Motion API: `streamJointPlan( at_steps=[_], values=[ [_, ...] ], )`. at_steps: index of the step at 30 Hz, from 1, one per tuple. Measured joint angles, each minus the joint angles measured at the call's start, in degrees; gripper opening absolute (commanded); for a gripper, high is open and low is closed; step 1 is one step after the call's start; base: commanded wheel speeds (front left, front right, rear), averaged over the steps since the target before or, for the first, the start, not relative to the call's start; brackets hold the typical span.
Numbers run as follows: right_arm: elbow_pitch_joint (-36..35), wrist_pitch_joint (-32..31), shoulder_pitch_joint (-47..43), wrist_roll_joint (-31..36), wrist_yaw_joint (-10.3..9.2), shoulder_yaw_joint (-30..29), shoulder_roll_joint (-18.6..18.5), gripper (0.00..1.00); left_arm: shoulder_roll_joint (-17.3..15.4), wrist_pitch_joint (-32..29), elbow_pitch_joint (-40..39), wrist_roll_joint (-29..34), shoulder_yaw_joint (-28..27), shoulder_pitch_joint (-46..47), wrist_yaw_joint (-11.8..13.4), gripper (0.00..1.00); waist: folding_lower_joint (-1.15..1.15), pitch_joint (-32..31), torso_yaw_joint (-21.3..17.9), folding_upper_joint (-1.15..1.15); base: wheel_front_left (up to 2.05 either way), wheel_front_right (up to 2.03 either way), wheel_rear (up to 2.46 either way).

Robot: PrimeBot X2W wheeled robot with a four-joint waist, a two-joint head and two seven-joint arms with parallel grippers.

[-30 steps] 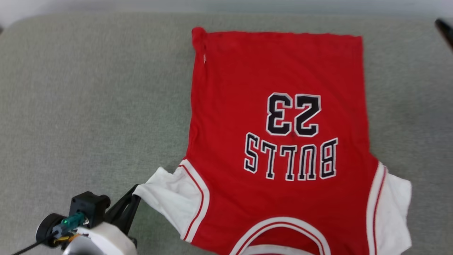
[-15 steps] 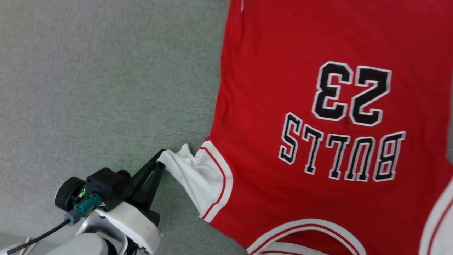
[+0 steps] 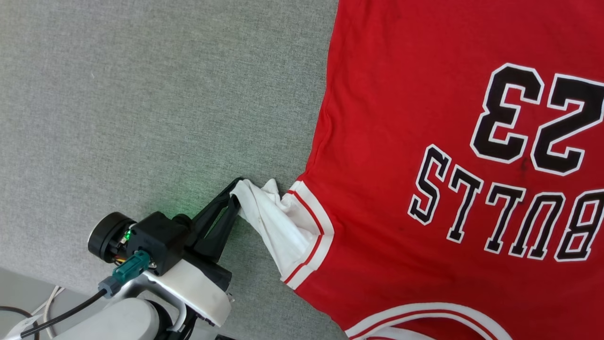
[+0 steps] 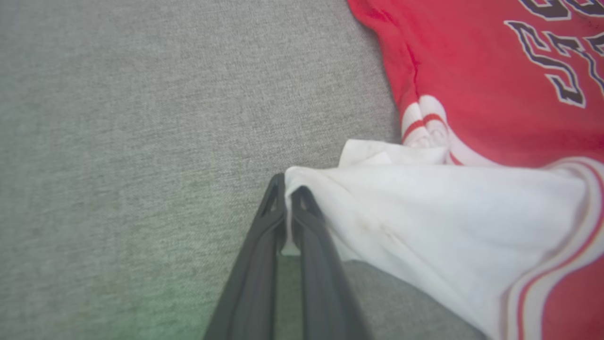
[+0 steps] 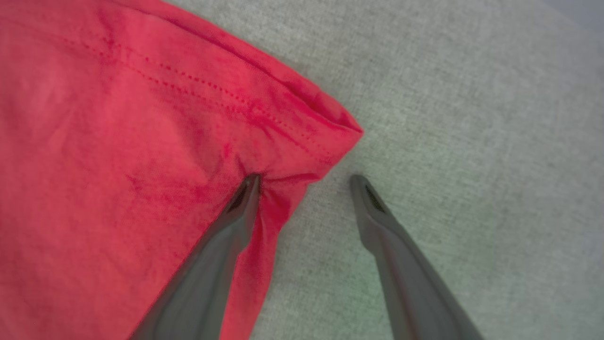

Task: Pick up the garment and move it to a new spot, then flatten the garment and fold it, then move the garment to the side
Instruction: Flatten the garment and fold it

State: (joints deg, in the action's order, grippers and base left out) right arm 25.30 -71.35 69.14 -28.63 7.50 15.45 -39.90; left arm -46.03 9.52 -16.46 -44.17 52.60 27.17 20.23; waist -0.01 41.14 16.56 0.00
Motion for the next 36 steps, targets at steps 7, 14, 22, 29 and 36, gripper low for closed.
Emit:
streamJointPlan(
  at_steps=[7,14,22,29,36],
  values=[
    [-0.65,2.33,-1.58,0.21,0.0,0.42,1.6,0.0,-0.2,-0.18,0.79,-0.07,0.04,0.14,0.13,0.0,0.01,-2.09,-0.69,0.0,0.0,0.0,0.0],
    [-4.04,5.26,-2.73,-3.67,0.0,4.88,0.34,0.0,-1.14,0.88,1.3,-1.71,-0.49,-2.8,1.3,0.0,0.01,-7.28,-2.68,0.0,0.0,0.0,0.0],
    [-16.58,7.58,-11.93,-14.48,0.01,10.74,-8.77,0.0,-2.77,1.58,0.87,-3.9,-1.14,-6.75,3.22,0.0,0.01,-13.63,-6.32,0.0,0.0,0.0,0.0],
    [-26.97,11.06,-30.31,-22.18,0.01,8.29,-18.46,0.0,-3.83,1.85,0.78,-4.98,-0.82,-9.89,4.26,0.0,0.01,-18.06,-10.05,0.0,0.0,0.0,0.0],
    [-26.02,18.18,-55.63,-26.26,0.01,2.3,-22.21,0.0,-4.67,2.55,0.36,-5.53,-1.19,-11.68,5.22,0.0,0.01,-20.36,-12.86,0.0,0.0,0.0,0.0]
  ],
)
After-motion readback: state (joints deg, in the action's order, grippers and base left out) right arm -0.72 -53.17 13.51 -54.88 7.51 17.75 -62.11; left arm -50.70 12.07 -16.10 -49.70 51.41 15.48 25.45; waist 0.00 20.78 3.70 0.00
